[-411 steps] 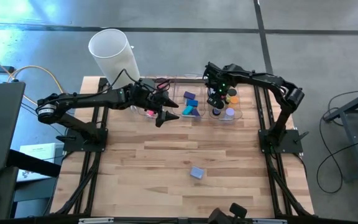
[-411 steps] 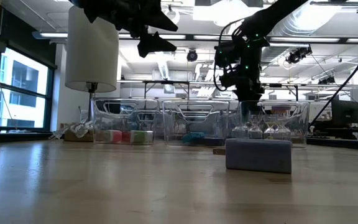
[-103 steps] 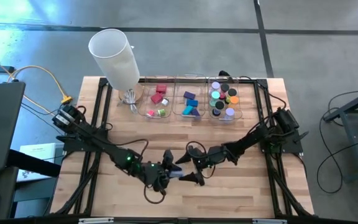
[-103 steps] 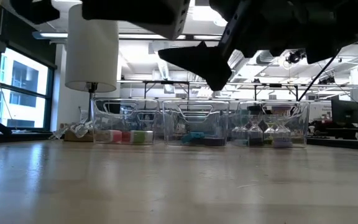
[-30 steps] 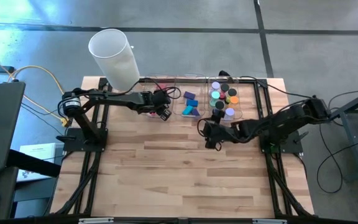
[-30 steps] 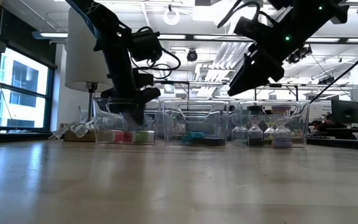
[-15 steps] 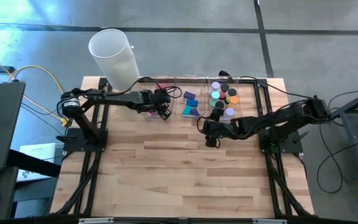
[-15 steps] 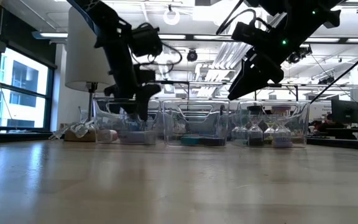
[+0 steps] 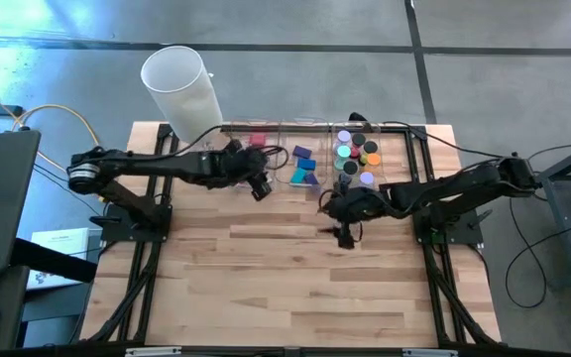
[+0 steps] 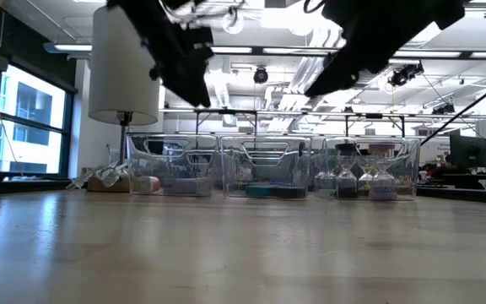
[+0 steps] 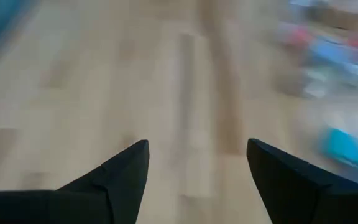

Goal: Pick & Place Office items
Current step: Return to Home Position

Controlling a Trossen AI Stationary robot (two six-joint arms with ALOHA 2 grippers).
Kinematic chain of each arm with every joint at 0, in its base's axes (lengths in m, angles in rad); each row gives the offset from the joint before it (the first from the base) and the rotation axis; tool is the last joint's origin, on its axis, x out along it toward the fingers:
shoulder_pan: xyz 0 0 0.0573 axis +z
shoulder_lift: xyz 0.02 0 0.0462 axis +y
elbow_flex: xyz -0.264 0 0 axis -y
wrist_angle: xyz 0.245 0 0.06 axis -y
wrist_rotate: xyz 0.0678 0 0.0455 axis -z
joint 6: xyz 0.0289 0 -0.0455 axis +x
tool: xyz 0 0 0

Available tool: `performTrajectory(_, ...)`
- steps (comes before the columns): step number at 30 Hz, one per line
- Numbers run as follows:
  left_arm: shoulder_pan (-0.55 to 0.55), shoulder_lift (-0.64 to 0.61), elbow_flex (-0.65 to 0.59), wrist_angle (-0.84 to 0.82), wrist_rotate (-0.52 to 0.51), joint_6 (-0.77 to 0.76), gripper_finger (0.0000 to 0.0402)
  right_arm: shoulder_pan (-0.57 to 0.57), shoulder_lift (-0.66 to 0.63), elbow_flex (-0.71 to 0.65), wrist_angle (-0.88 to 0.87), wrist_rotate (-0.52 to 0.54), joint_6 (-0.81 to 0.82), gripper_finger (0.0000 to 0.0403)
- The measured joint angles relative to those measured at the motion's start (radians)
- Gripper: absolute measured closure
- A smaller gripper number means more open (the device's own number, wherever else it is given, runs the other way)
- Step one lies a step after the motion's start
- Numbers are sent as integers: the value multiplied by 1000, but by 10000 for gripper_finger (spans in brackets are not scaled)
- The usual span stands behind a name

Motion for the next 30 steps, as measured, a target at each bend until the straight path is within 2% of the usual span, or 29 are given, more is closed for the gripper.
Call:
performTrajectory(3, -56, -41, 0, -14, -27, 2, 180, 0, 16, 0, 64, -145, 0, 144)
performTrajectory(7, -122, -83, 0, -19, -28, 2, 180, 0, 45, 0, 100, -203, -1, 144)
performTrajectory(10, -164, -111, 0, -33, -29, 1, 182, 0, 48, 0, 110, -135, 9, 157)
performTrajectory(13, -204, -139, 0, -66, -62, 18, 200, 0, 36, 0, 114, -37, 25, 195)
performTrajectory(17, -255, -179, 0, -131, -173, 9, 253, 0, -1, 0, 122, 37, 24, 275)
performTrajectory(19, -276, -205, 0, -175, -196, 9, 287, 0, -23, 0, 94, 47, 22, 324)
performTrajectory(22, -295, -244, 1, -259, -196, 11, 343, 0, -109, 0, 2, 51, 17, 387)
performTrajectory(25, -301, -290, 1, -364, -196, 18, 390, -2, -227, 1, -99, 62, 22, 396)
performTrajectory(30, -285, -377, 1, -457, -193, 42, 397, -1, -465, 1, -347, 22, -56, 401)
